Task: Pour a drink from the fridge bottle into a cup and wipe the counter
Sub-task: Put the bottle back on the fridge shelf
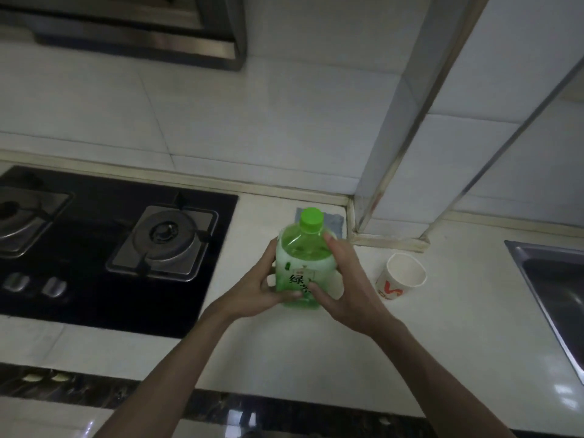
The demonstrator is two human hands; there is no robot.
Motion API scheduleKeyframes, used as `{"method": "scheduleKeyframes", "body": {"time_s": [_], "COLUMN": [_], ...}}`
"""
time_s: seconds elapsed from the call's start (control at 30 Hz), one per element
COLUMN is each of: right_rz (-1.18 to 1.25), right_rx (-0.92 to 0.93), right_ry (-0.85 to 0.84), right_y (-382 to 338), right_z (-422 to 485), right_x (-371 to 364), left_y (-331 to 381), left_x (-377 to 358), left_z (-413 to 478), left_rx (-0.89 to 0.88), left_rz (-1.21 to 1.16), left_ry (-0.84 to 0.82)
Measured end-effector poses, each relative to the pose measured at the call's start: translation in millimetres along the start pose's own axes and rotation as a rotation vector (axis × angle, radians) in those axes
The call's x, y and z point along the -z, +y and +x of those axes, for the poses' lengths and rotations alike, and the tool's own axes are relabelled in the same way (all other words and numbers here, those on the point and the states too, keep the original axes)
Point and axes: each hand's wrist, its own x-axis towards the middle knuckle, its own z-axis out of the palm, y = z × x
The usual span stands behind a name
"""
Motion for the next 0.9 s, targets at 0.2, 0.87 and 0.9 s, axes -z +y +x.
{"method": "scheduleKeyframes", "body": {"time_s": [0.2,0.87,0.9], "right_rz": [0.127,0.621,0.63], "right_rx": [0.096,0.282,0.289], "right_ry": [0.189,0.112,0.098], "right_y": [-59,-139,-140], "right_z": [61,152,154], "right_x": [44,135,137], "left_y": [92,223,226], "left_x": [24,4,3], "left_z": [-1,-15,-16], "left_rx": [-0.184,-0.381,-0.378], "left_rz": [0.011,0.125,0.13], "left_ry": [0.077,0.375,0.399]}}
